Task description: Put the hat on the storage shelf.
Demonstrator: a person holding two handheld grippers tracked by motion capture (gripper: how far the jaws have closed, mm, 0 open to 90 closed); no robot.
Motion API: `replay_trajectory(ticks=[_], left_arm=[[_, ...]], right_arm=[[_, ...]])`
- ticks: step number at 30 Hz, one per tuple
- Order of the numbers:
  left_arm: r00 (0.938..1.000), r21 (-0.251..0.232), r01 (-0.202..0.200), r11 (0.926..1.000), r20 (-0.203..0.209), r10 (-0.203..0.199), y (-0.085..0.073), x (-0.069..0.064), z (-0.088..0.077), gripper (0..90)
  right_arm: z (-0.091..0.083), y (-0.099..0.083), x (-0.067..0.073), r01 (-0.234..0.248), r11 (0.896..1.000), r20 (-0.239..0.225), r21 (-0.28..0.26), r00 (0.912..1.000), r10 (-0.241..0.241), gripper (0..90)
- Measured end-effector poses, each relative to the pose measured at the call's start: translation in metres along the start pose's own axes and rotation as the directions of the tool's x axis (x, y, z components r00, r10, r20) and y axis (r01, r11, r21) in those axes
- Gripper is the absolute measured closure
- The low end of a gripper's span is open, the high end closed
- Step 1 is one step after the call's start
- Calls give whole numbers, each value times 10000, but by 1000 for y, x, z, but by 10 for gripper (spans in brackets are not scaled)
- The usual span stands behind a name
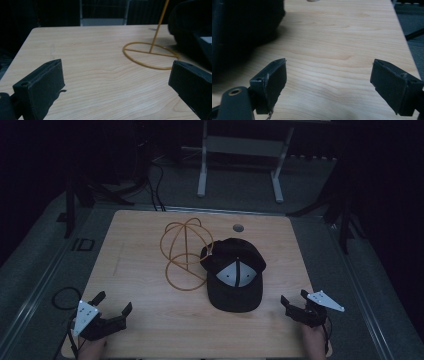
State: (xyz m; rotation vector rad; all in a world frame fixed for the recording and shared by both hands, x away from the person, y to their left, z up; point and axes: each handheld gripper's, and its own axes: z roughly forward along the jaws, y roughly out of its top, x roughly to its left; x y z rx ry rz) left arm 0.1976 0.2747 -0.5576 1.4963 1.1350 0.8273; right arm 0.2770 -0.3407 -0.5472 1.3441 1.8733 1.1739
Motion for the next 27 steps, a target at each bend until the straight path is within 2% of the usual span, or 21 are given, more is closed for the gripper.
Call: replay_trajectory(ticks=[2,4,7,9,12,14,18,19,22,24,26,27], left_arm=[[10000,-46,-15,10000,54,15,0,-2,0,6],[9998,28,-193,9998,24,193,0,-3,1,5],[9995,74,-319,9995,26,319,-1,-5,2,5],[9993,301,-381,9988,5,381,-1,-6,3,5],[9995,638,-43,9980,313,23,0,-7,3,5],[9994,936,-14,9956,332,-18,1,-9,3,5],[9985,1187,-99,9929,553,33,2,-13,4,5],[9986,1252,-132,9920,521,67,2,-13,5,5],[9983,1290,-189,9915,566,117,2,-14,5,5],[9983,1336,-146,9909,587,68,2,-14,5,5],[9984,1236,-165,9922,560,97,3,-14,4,5],[9986,1191,-196,9927,509,136,3,-14,3,5]], right_arm=[[-1,5,2,99,9999,-96,-81,9999,-100,133],[-2,11,4,133,9998,-265,-146,9996,-137,121],[-5,20,6,305,9981,-564,-534,9978,-335,119],[-6,27,8,333,9975,-671,-630,9970,-375,120],[-4,37,11,469,9981,-653,-405,9966,-495,120],[-3,41,13,555,9974,-753,-468,9954,-589,120],[-1,53,19,627,9965,-909,-560,9936,-677,120],[-1,56,19,558,9966,-1080,-612,9922,-622,120],[-1,68,23,526,9957,-1130,-763,9917,-610,120],[0,77,27,644,9947,-931,-807,9931,-718,118],[1,84,30,747,9921,-1293,-1010,9877,-876,118],[2,88,33,819,9904,-1233,-1118,9878,-956,120]])
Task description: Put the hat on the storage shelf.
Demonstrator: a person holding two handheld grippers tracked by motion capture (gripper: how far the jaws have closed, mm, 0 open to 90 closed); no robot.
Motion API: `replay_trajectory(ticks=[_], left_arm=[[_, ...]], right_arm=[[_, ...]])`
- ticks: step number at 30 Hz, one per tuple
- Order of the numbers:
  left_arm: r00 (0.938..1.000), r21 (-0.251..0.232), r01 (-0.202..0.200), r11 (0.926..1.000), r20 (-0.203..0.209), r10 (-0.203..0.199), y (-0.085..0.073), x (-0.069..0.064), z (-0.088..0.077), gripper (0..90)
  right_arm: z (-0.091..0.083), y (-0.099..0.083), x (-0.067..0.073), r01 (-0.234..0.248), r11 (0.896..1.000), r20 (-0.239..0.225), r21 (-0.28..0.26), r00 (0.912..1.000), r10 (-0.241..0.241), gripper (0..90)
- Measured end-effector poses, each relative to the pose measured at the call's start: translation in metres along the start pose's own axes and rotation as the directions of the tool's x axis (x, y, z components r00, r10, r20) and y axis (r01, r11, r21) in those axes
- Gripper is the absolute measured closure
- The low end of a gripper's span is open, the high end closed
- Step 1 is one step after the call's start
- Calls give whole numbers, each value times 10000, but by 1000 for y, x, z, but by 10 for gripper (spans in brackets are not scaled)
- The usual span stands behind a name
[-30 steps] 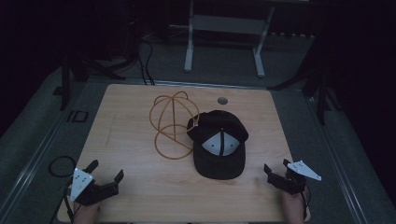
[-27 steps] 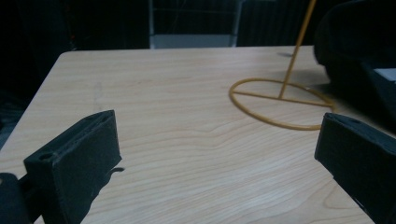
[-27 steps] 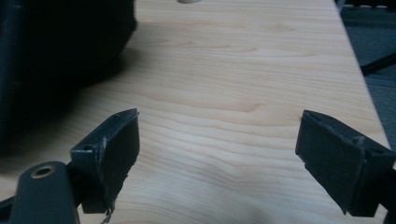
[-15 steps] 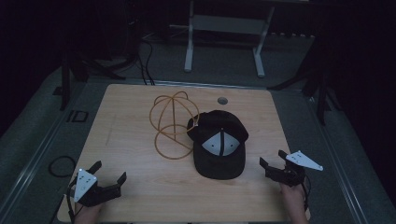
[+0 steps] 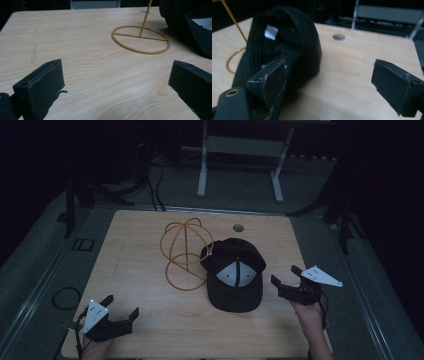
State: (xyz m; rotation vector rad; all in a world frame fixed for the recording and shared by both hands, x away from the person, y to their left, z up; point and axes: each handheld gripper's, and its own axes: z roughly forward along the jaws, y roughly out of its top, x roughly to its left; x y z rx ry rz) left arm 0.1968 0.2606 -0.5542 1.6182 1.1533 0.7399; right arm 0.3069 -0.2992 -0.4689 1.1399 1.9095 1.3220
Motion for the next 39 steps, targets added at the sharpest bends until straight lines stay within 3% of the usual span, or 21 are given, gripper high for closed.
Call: replay_trajectory(ticks=[3,11,13,17,22,26,31,32,33,39], left_arm=[[10000,-132,67,9999,45,-67,1,-1,-1,5],[9994,30,-227,9997,258,226,1,-5,0,5],[9990,82,-274,9996,350,271,1,-5,0,5],[9991,49,-157,9999,394,155,1,-5,0,5],[9992,12,-62,10000,401,62,1,-2,-1,5],[9991,47,-33,10000,411,31,1,-1,0,5],[9990,101,99,9999,435,-103,1,0,0,5],[9988,103,126,9999,463,-130,1,0,0,5],[9989,123,119,9999,463,-125,1,0,0,5],[9986,224,77,9997,526,-88,1,-1,1,5]], right_arm=[[7,11,5,249,9997,-53,57,9997,-248,133],[39,36,18,684,9973,-273,285,9973,-676,162],[46,39,21,740,9966,-328,363,9968,-728,221],[63,43,27,1119,9889,53,973,9936,-1130,280],[83,45,30,1146,9818,203,1516,9927,-1190,393],[97,41,33,1184,9716,628,2049,9890,-1337,469],[106,34,37,1160,9593,1184,2574,9815,-1505,722],[107,34,38,1133,9569,1378,2673,9784,-1543,833],[107,34,37,1053,9572,1402,2695,9791,-1472,870],[102,38,36,695,9672,1446,2442,9837,-1072,881]])
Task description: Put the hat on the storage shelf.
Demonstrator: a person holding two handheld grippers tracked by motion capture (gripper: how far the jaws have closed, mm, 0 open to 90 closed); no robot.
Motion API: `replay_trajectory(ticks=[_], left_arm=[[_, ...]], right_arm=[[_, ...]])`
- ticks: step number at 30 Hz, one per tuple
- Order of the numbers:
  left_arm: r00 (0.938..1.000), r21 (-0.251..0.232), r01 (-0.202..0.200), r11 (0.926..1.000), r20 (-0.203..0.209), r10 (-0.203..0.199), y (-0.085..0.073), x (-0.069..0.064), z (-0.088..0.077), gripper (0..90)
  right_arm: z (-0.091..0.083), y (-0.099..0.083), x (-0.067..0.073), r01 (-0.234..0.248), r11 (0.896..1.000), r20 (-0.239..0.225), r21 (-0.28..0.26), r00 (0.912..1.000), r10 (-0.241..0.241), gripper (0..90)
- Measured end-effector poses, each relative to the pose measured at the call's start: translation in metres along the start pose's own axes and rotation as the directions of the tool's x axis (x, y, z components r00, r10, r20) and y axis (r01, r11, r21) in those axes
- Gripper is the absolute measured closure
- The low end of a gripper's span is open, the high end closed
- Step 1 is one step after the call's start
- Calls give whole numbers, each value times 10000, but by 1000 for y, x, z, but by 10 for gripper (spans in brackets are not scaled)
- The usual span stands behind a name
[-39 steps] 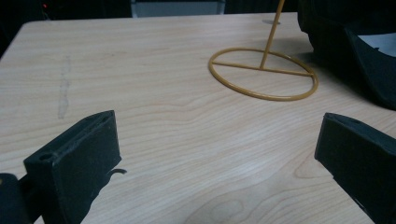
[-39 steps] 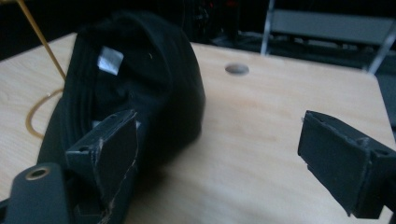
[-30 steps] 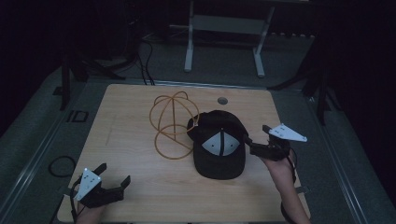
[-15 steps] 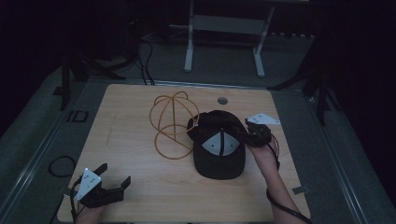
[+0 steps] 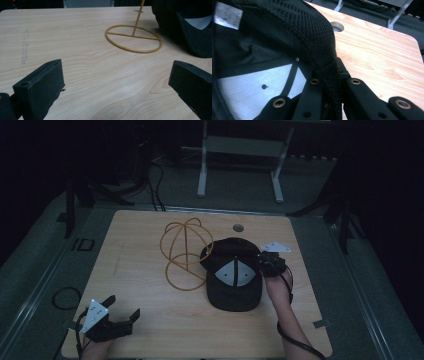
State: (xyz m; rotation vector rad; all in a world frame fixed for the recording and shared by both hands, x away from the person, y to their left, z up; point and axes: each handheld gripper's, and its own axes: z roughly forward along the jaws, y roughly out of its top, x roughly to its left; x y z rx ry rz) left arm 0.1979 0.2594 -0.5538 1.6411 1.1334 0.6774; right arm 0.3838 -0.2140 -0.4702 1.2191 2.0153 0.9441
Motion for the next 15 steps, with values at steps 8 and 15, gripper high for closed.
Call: replay_trajectory(ticks=[8,15], left_arm=[[10000,50,-48,10000,21,48,0,-1,1,5],[9998,108,-47,9999,-205,49,-1,0,2,5]], right_arm=[[-15,8,-6,-593,9947,337,-834,9975,623,882],[-36,18,-17,-786,9860,497,-1468,9950,867,882]])
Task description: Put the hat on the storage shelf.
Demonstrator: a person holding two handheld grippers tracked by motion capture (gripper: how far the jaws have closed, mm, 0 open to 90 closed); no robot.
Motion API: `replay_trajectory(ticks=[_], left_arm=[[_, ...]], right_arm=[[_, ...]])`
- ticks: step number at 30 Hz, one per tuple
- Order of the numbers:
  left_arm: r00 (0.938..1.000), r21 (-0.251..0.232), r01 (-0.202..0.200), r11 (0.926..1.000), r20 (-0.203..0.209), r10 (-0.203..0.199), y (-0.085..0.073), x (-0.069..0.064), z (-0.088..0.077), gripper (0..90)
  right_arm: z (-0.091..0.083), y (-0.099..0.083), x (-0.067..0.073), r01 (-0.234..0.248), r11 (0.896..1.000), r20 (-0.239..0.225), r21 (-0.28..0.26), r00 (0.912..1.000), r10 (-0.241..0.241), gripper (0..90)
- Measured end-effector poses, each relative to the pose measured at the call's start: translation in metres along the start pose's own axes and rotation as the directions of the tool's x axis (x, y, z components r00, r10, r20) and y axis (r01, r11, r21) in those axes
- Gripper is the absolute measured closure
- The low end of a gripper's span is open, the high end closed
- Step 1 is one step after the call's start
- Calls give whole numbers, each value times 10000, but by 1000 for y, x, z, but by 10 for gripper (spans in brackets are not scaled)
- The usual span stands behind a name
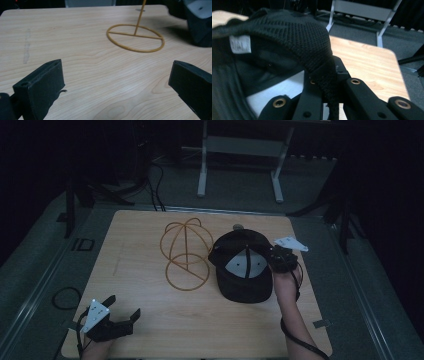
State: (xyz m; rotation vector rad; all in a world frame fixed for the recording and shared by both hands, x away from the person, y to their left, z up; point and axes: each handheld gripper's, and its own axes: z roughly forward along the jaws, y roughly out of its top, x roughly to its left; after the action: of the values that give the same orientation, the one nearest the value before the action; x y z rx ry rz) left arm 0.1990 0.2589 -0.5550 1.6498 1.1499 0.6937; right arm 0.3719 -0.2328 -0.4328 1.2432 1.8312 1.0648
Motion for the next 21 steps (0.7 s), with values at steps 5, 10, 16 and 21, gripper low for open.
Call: replay_trajectory(ticks=[5,10,16,21], left_arm=[[9997,120,105,9999,232,-107,0,-1,1,5],[9983,518,-44,9987,582,13,0,-7,4,5],[9925,532,30,9986,1221,-95,6,-22,5,5],[9855,630,-151,9979,1698,42,10,-41,5,5]], right_arm=[[-13,8,-6,-77,9991,-1,-426,10000,77,882],[-28,11,-9,-73,9968,-109,-797,9999,64,882],[-44,9,-10,-15,9951,-289,-992,9996,-14,882],[-61,9,-10,12,9923,-598,-1240,9982,-87,882]])
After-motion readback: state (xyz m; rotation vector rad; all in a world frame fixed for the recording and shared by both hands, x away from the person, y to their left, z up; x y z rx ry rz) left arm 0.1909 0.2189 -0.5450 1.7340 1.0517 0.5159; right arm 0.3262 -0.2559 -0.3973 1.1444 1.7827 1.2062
